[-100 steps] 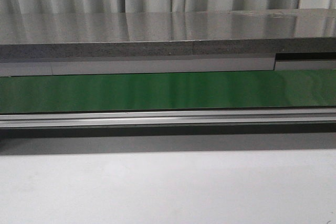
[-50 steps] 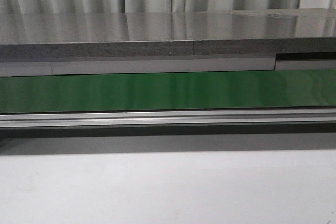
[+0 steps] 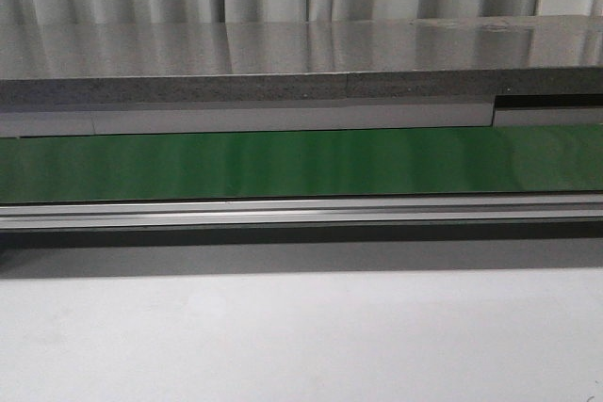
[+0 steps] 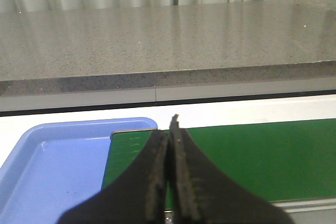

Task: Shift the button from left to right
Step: 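Lower the button into the green tray and open the right gripper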

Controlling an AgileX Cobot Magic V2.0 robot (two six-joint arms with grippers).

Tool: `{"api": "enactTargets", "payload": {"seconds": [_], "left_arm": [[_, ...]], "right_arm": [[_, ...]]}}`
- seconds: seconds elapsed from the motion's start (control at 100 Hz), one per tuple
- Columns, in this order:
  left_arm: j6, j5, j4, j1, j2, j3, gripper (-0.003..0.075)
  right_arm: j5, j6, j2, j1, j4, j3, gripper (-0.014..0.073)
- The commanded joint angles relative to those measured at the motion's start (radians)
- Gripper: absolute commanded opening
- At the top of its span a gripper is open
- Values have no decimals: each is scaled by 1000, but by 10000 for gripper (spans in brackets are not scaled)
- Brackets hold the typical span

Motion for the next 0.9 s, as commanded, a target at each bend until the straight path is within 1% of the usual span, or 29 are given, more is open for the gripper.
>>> {"api": "enactTargets", "payload": {"seconds": [0.0, 0.13, 0.27, 0.41, 0.66, 0.71, 0.89], "left_arm": [[-3, -73, -11, -7, 4, -28, -20], [-3, -73, -11, -7, 4, -28, -20], [-3, -73, -11, -7, 4, -28, -20], [-3, -73, -11, -7, 4, -28, -20], [-3, -73, -11, -7, 4, -28, -20], [-3, -73, -11, -7, 4, -28, -20], [-3, -73, -11, -7, 4, -28, -20]], "right_arm": [[-28, -9, -47, -8, 6, -31, 250], [-24, -9, -44, -8, 12, -31, 278], [-26, -9, -44, -8, 15, -31, 335], [-26, -8, -44, -8, 15, -31, 370], [-24, -5, -44, -8, 15, -31, 502], [-24, -5, -44, -8, 15, -31, 513], [-24, -5, -50, -8, 15, -31, 511]]}}
